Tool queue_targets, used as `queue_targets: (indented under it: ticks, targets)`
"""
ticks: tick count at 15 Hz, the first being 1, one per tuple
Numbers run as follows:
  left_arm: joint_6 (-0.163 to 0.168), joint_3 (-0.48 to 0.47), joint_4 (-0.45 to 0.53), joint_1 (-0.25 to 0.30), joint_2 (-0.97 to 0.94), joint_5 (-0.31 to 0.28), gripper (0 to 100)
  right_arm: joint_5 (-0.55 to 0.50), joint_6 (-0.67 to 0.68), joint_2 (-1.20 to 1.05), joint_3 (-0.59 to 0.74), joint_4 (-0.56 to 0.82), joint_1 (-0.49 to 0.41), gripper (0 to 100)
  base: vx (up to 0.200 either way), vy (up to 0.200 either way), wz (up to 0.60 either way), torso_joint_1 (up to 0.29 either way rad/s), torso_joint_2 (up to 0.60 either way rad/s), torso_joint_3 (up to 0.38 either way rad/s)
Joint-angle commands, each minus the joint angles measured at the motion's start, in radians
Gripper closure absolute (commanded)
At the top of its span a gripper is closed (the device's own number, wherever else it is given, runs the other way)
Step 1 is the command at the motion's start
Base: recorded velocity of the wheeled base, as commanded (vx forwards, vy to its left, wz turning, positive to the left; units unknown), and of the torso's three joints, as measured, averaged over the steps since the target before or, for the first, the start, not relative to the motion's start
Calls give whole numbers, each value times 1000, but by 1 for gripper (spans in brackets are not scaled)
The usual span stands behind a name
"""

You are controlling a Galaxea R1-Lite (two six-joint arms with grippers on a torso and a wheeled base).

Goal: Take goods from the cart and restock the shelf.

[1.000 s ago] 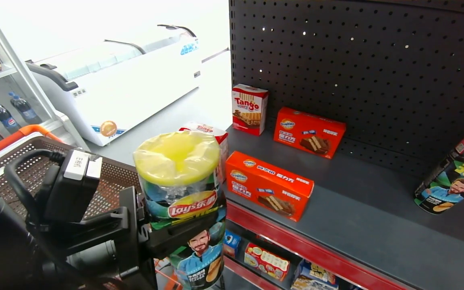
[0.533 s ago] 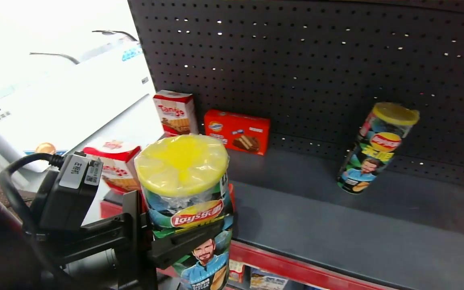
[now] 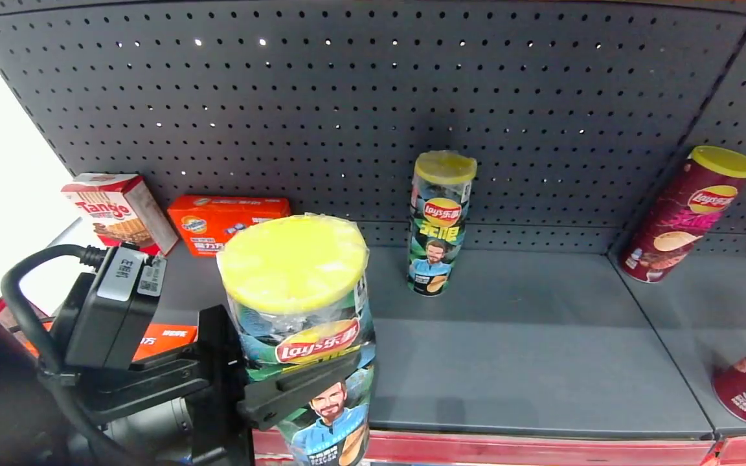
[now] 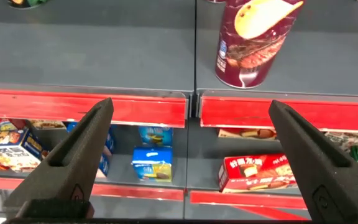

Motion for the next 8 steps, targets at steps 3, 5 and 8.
queue_targets:
  ticks: [3,5,8]
  targets:
    - [-1,0,-2,4,2,2,100,1,-1,1,0,0,0,0,0,0,0,0,0,0]
    - [-1,0,-2,6,3,2,100,1,-1,1,0,0,0,0,0,0,0,0,0,0]
    - [1,-2,-2,15,3,2,100,1,1,1,0,0,0,0,0,0,-200,4,1,-1]
